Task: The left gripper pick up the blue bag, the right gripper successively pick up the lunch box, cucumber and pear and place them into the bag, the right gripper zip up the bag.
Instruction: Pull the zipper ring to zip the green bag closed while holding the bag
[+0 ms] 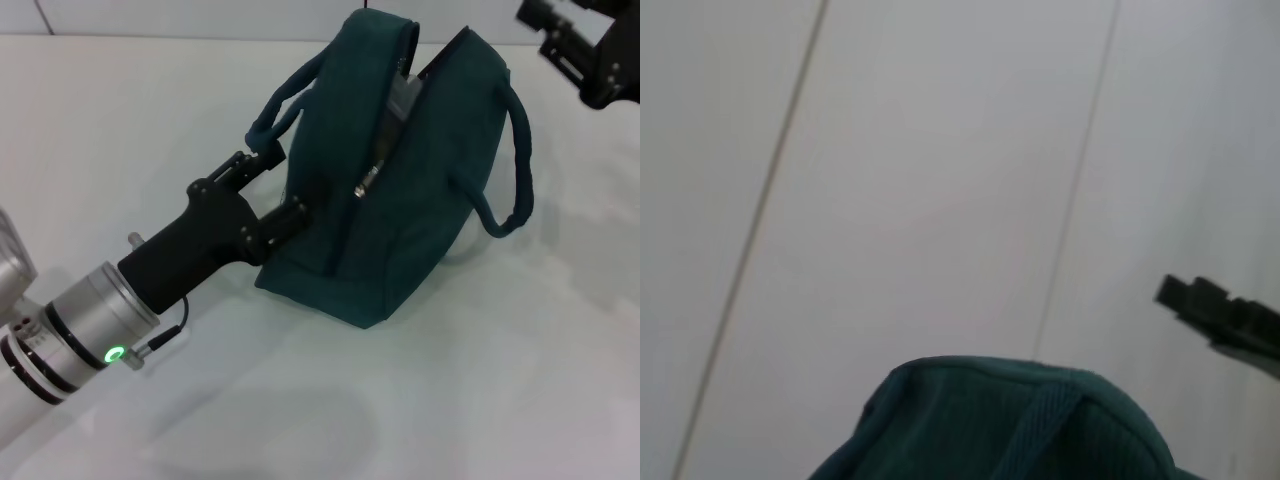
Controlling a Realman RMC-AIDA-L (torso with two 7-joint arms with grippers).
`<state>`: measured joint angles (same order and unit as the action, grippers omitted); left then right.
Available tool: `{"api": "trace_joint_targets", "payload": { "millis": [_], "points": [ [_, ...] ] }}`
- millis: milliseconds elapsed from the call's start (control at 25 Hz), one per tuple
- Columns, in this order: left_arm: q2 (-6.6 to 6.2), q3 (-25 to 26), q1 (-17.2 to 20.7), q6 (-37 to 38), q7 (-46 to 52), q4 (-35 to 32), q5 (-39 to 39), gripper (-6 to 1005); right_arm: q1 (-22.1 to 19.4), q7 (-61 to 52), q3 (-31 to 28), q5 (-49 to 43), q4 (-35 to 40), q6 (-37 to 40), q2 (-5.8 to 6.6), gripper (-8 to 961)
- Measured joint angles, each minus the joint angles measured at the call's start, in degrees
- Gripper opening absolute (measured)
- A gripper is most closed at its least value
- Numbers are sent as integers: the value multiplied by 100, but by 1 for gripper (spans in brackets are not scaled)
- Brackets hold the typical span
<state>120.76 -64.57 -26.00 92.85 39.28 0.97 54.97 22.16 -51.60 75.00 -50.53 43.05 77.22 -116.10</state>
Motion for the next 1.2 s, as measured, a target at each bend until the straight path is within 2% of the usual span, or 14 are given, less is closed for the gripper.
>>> {"api": "trace_joint_targets", "payload": {
  "millis": [80,160,360,400,520,720,880,920,1200],
  "points": [
    [0,4,11,-72,1,3,-98,811,40,8,76,137,-96,-5,32,399],
    [0,7,26,-93,1,5,-143,774,186,-297,132,-124,-103,-7,124,381],
    [-29,-41,29,-89,-16,-42,-62,681,460,-1698,106,-1633,546,13,350,313],
    [-37,-51,30,-83,-25,-68,-4,663,485,-1958,101,-1905,773,9,384,335],
    [-67,-53,50,-48,-50,-219,335,461,539,-2575,43,-2470,1365,-4,416,403],
    [-122,-56,124,162,37,-572,916,216,664,-3479,-159,-3474,2125,65,373,526],
    [-157,-56,277,297,438,-938,1024,99,880,-4121,-183,-4156,2358,344,366,657],
    [-163,-56,289,305,548,-1006,1053,70,899,-4149,-191,-4193,2367,409,370,657],
    [-215,-55,292,280,702,-1059,1112,56,936,-4216,-395,-4384,2335,916,447,655]
  ]
}}
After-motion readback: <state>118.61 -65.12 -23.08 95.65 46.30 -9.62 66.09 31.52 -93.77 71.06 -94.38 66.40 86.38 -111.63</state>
